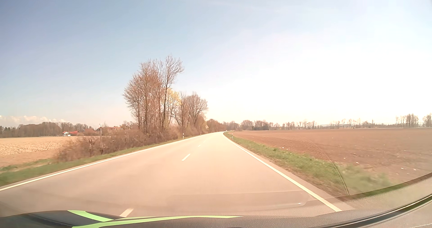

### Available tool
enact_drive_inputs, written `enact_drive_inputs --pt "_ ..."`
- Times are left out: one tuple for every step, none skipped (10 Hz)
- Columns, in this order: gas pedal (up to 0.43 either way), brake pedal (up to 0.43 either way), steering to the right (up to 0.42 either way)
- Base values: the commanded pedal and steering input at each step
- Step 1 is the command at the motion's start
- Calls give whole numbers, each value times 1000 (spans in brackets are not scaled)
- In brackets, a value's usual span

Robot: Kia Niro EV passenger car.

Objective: Follow the waypoints while adhering to traffic rules and regulations

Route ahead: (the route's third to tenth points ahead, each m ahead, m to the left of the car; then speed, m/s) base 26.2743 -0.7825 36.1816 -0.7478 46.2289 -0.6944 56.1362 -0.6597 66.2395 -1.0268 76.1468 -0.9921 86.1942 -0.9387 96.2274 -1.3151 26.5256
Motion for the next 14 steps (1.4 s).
enact_drive_inputs --pt "268 0 2" --pt "268 0 2" --pt "268 0 2" --pt "268 0 2" --pt "268 0 2" --pt "268 0 2" --pt "268 0 2" --pt "268 0 2" --pt "268 0 2" --pt "268 0 2" --pt "268 0 2" --pt "268 0 2" --pt "268 0 2" --pt "268 0 2"
